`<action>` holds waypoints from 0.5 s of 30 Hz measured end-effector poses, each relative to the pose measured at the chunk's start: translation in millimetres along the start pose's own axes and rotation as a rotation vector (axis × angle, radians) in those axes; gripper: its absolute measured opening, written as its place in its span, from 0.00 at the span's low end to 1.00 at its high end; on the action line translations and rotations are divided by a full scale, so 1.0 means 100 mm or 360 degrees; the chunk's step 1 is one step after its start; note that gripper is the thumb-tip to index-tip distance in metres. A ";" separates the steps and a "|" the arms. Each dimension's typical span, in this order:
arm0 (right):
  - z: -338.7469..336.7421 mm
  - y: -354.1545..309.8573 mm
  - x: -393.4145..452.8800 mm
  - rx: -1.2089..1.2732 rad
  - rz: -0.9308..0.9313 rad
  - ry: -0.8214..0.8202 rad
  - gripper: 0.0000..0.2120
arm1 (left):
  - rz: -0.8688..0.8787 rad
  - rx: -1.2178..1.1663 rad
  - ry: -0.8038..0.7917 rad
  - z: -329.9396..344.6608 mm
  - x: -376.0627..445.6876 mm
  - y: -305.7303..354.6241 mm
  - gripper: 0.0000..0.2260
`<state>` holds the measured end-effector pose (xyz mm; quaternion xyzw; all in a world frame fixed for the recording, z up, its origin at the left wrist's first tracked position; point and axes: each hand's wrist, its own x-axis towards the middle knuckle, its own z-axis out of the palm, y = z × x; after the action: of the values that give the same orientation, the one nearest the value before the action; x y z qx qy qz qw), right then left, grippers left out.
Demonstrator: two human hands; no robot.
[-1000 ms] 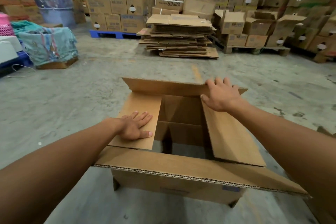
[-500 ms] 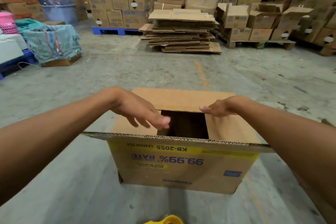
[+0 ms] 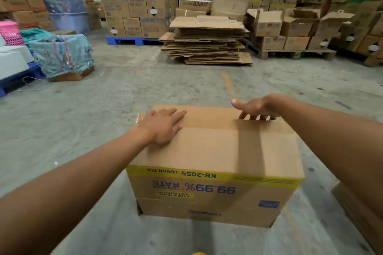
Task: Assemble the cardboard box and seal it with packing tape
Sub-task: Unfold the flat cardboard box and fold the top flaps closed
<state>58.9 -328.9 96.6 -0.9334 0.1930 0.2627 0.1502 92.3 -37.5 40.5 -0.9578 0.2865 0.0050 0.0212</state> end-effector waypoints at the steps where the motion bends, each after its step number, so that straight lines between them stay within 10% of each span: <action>1: 0.07 0.03 0.03 -0.0064 -0.0045 0.0049 0.44 | -0.0060 -0.0013 -0.0066 0.15 0.03 -0.01 0.25; 8: 1.16 0.39 0.13 -0.0252 -0.0317 0.0747 0.32 | -0.0140 -0.0261 -0.0081 0.61 0.05 -0.11 0.24; 15: 1.12 0.78 0.17 -0.0290 -0.0455 0.0763 0.33 | -0.0221 -0.0420 0.0156 0.73 -0.03 -0.40 0.24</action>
<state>-10.0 -359.2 -18.5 -0.9962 0.0651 0.0270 0.0513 111.8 0.7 -30.7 -0.9689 0.2171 -0.0058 -0.1185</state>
